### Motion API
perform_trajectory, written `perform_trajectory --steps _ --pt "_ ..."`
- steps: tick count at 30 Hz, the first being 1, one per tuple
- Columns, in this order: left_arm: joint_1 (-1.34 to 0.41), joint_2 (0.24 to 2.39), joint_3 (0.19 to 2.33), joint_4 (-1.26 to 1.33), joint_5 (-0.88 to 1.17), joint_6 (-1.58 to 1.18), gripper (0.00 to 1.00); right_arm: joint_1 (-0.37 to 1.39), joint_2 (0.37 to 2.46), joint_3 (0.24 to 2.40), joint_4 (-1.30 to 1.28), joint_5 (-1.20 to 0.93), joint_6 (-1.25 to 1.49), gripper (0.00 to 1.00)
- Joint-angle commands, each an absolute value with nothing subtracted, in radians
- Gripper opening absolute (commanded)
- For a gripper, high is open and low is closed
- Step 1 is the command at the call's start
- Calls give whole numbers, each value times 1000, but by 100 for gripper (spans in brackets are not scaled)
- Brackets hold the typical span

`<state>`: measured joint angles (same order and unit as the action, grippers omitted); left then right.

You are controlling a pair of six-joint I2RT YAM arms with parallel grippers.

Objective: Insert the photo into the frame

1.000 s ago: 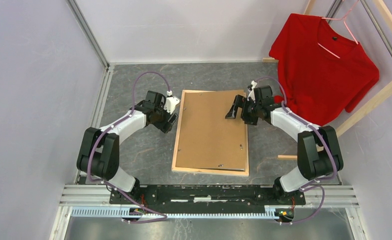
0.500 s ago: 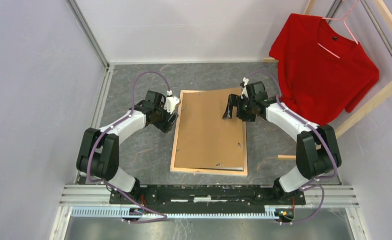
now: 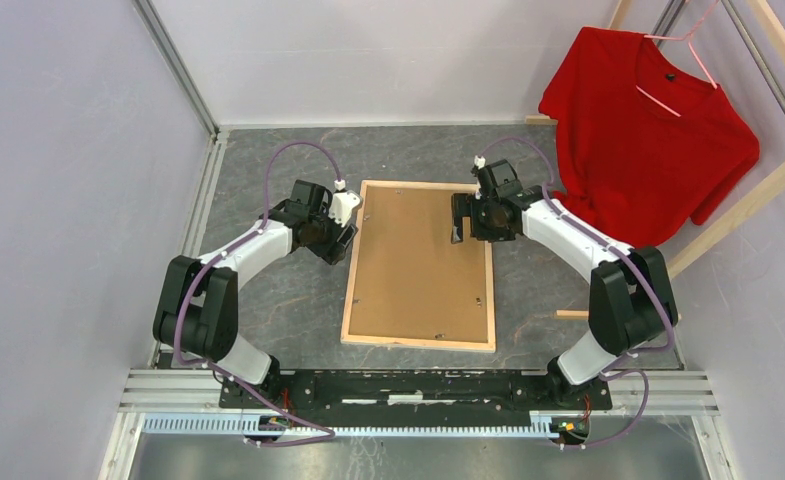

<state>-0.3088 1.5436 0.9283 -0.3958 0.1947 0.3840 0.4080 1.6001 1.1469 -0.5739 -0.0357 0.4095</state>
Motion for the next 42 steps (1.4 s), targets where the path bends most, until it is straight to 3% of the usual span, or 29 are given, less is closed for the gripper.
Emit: perform_trajectory --steps 1,8,14,18,20,23,25,29,42 --pt "-304 1516 951 -390 228 379 71 408 1576 1198 -579 2 390 98" --pt "-304 1529 934 -389 265 365 73 409 1463 1105 -458 -47 404 98" --pt "-300 1555 949 -414 365 357 78 444 1288 832 -57 -94 433 98" --pt "-280 1586 960 -433 434 375 77 489 1280 727 126 -209 493 98" --pt "-264 1605 965 -445 471 382 74 548 1281 667 233 -206 538 81" --pt "-222 1645 978 -460 541 376 63 656 1327 618 339 -174 623 39" --pt "-200 1682 994 -474 578 373 53 740 1372 604 412 -133 650 27" --pt "-173 1721 1014 -501 652 377 40 874 1483 633 480 -47 662 19" --pt "-166 1730 997 -517 762 434 47 1006 1774 786 571 -115 709 18"
